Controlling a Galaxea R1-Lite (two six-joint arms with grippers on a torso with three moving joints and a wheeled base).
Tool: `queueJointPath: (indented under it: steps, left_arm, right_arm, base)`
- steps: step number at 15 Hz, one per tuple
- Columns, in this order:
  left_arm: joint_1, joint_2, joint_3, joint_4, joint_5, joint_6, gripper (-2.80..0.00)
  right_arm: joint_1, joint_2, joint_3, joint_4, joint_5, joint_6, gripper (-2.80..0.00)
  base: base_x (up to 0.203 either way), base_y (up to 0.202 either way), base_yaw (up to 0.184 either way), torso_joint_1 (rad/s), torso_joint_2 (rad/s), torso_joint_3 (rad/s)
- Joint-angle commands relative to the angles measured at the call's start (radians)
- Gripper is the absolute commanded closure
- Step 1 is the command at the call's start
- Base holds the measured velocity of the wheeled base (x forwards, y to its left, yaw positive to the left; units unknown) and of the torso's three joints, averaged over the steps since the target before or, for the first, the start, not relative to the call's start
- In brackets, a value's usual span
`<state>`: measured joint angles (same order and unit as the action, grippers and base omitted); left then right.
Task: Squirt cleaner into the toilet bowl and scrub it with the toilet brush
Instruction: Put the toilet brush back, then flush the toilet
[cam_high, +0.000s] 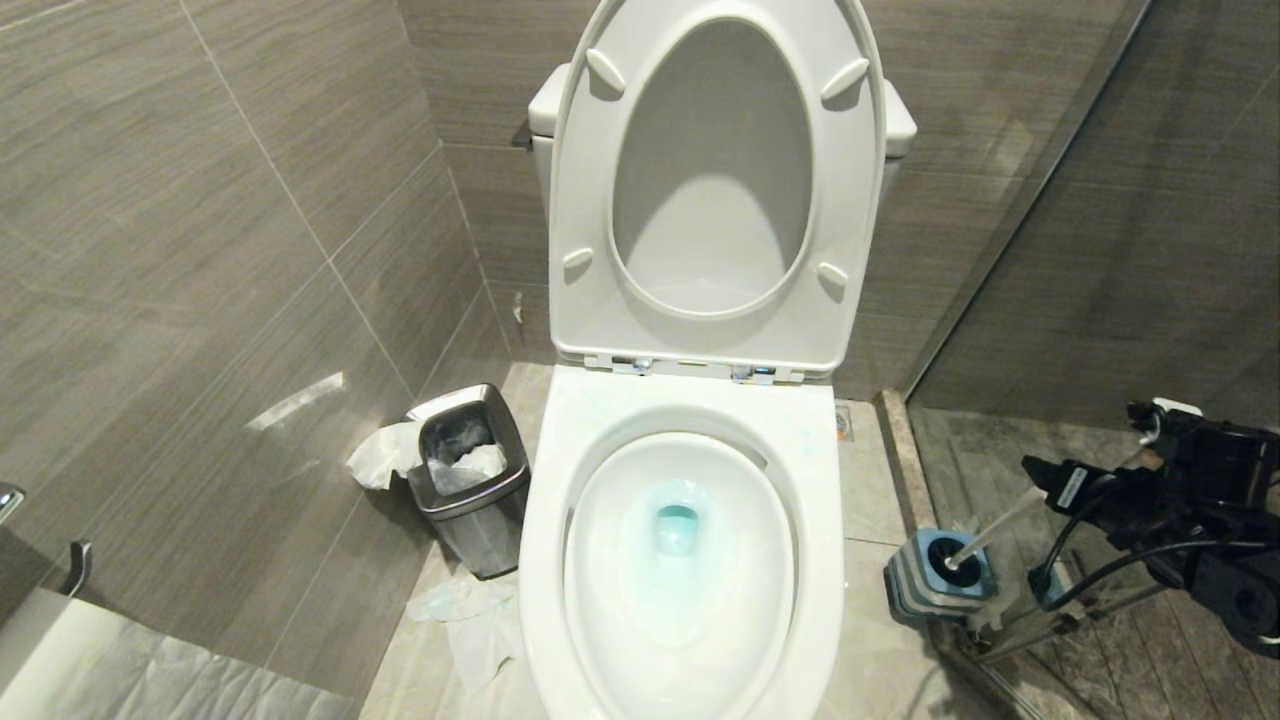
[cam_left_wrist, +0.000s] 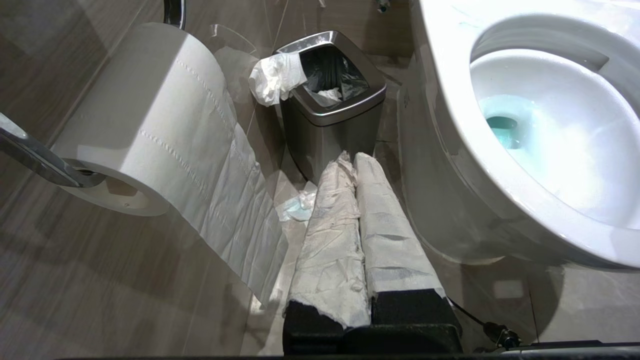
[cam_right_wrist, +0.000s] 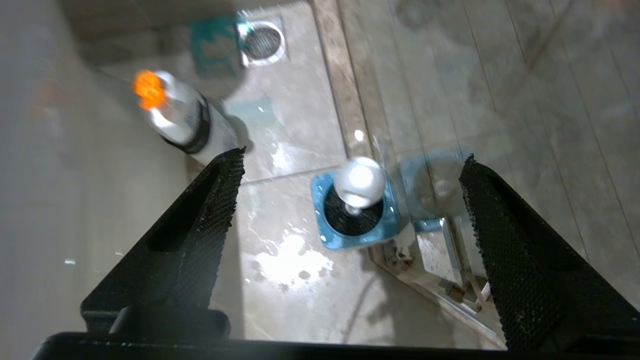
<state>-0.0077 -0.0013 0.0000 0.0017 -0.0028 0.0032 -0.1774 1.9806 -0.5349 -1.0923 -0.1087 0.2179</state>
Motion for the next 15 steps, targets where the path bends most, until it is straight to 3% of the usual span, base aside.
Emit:
queueJointPath:
  steps: [1,3,11,12,15]
  left_arm:
    - [0.0,0.001,0.0,0.0,0.0,0.0,0.0]
    - [0.0,0.001,0.0,0.0,0.0,0.0,0.0]
    - [0.0,0.001,0.0,0.0,0.0,0.0,0.0]
    - [0.0,0.001,0.0,0.0,0.0,0.0,0.0]
    - [0.0,0.001,0.0,0.0,0.0,0.0,0.0]
  right_arm:
    - [0.0,-0.084,0.013,-0.007,0.009,0.001,-2.8]
    - [0.0,-0.167,0.041,0.0,0.066,0.002,-2.8]
    - [0.004,-0.42,0.07,0.152,0.174,-0.026,-2.8]
    - [0.004,-0.433,0.073,0.153,0.176,-0.035,0.0]
    - [0.004,-0.465,0.065,0.188,0.177,-0.043,0.0]
  base:
    - [0.0,0.0,0.0,0.0,0.0,0.0]
    - [0.0,0.0,0.0,0.0,0.0,0.0]
    - [0.0,0.0,0.0,0.0,0.0,0.0]
    - [0.0,0.0,0.0,0.0,0.0,0.0]
    - [0.0,0.0,0.0,0.0,0.0,0.0]
